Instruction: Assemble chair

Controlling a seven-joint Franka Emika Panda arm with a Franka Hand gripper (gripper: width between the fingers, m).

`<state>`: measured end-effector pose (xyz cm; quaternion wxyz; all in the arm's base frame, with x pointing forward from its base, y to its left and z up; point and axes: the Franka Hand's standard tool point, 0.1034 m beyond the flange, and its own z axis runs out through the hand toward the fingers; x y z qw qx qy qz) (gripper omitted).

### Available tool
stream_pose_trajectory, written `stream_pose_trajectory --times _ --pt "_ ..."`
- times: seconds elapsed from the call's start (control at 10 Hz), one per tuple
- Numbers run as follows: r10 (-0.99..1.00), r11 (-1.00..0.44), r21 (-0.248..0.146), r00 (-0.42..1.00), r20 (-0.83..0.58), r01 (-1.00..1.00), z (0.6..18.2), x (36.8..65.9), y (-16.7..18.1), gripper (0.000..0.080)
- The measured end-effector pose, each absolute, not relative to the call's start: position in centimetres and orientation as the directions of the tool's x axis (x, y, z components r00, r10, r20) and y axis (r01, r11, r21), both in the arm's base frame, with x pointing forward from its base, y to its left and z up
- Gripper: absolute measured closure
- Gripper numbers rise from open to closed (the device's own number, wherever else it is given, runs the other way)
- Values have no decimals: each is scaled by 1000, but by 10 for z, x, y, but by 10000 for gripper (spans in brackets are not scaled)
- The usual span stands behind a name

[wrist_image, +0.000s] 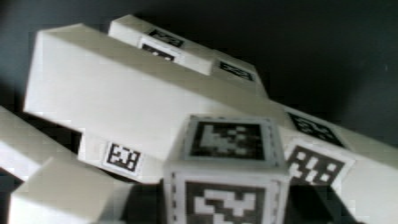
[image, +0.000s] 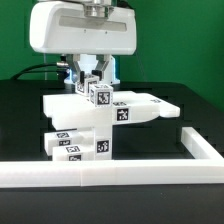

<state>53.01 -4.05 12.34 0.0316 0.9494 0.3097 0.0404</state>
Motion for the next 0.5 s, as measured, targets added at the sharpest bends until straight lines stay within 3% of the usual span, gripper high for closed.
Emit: stream_pose_trajectory --times 0.2,0.5 --pt "560 -828 82 826 61 555 123 530 -40 514" --pt "318 -948 64 944 86 313 123 530 -40 514"
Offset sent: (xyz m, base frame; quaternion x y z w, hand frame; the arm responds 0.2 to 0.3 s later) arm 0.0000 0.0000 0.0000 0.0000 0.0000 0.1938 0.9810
